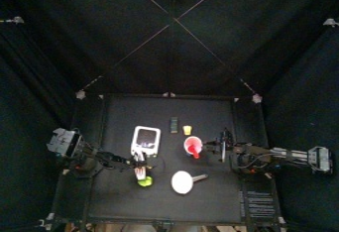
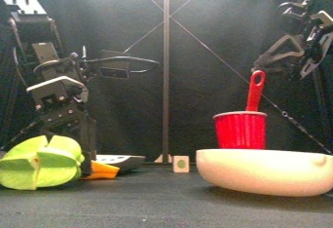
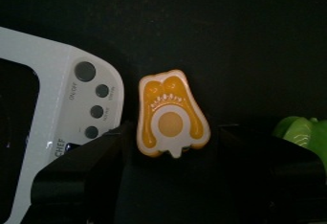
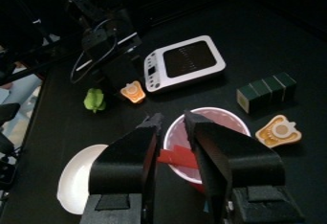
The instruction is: Grab squash half below stove
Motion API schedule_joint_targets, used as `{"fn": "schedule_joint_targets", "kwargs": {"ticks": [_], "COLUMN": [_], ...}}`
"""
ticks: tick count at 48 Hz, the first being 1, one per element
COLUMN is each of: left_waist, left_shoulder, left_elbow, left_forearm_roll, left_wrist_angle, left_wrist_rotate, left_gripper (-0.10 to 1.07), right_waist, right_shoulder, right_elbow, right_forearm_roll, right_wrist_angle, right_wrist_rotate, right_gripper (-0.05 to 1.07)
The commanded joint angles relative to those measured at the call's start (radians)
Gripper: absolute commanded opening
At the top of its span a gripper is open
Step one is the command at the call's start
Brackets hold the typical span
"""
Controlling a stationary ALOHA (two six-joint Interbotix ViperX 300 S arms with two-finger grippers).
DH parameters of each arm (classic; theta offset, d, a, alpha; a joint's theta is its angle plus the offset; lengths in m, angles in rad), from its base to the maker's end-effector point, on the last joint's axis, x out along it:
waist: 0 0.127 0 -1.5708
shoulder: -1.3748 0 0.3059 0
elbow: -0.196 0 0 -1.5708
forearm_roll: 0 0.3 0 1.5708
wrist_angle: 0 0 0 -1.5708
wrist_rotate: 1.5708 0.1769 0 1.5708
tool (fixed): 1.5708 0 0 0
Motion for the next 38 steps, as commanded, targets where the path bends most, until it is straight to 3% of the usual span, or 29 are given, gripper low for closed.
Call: {"fn": "schedule_joint_targets", "kwargs": {"ticks": [1, 11, 29, 38], "left_waist": [0.006, 0.006, 0.006, 0.006], "left_shoulder": [-0.003, -0.009, -0.123, -0.135], "left_elbow": [-0.017, -0.021, -0.026, -0.026], "left_forearm_roll": [0.0, 0.0, 0.0, 0.0], "left_wrist_angle": [0.0, 0.002, 0.003, 0.002], "left_wrist_rotate": [0.0, 0.0, 0.0, 0.0], "left_gripper": [0.89, 0.79, 0.79, 0.79], "right_waist": [-0.003, -0.003, -0.003, -0.003], "right_shoulder": [0.008, 0.009, 0.009, 0.008], "right_elbow": [-0.011, -0.011, -0.009, -0.009], "right_forearm_roll": [0.003, 0.003, 0.002, 0.003], "right_wrist_angle": [-0.003, -0.003, -0.003, -0.003], "right_wrist_rotate": [0.0, 0.0, 0.0, 0.0], "right_gripper": [0.67, 0.67, 0.67, 0.67]}}
